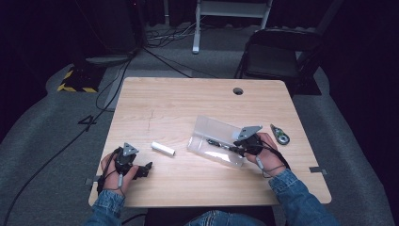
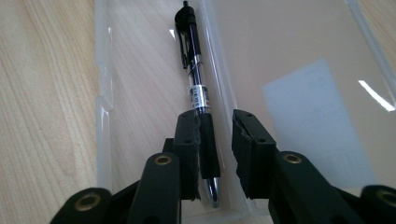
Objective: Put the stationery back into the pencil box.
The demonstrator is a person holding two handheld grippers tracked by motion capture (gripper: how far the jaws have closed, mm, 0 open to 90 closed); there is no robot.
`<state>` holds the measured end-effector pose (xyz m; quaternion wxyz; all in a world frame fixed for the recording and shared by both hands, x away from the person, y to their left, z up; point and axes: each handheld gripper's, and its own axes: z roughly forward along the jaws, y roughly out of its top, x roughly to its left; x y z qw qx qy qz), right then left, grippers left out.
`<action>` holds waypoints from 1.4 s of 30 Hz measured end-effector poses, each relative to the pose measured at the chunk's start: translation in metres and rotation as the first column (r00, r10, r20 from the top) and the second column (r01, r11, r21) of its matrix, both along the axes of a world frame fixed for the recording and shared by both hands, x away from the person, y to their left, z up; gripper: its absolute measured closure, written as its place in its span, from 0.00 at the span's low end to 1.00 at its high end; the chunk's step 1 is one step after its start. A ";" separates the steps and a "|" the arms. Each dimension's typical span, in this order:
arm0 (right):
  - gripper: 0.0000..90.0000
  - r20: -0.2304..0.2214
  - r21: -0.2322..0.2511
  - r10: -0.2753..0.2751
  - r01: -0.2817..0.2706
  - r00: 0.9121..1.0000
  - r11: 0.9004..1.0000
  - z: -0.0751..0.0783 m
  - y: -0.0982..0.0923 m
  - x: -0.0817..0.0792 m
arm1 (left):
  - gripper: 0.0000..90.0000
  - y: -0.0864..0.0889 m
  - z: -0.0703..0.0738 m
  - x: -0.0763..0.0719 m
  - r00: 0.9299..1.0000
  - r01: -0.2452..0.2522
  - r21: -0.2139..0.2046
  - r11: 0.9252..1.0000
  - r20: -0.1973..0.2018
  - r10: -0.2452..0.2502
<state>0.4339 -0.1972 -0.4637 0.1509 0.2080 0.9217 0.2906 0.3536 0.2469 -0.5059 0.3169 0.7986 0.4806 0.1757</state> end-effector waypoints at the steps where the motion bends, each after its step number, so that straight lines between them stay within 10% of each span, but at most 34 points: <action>1: 0.80 0.002 0.004 -0.002 0.002 1.000 1.000 0.000 0.000 0.000 | 0.05 0.000 0.000 0.000 1.000 0.000 0.000 1.000 0.000 0.000; 24: 0.74 0.056 0.168 -0.055 0.045 0.997 0.985 0.042 -0.020 -0.015 | 0.03 -0.001 0.000 0.001 1.000 0.003 -0.003 1.000 -0.007 -0.004; 42: 0.62 0.042 0.299 -0.243 0.220 0.969 0.929 0.062 -0.073 -0.011 | 0.02 -0.001 0.000 0.003 1.000 0.009 0.002 1.000 -0.009 -0.009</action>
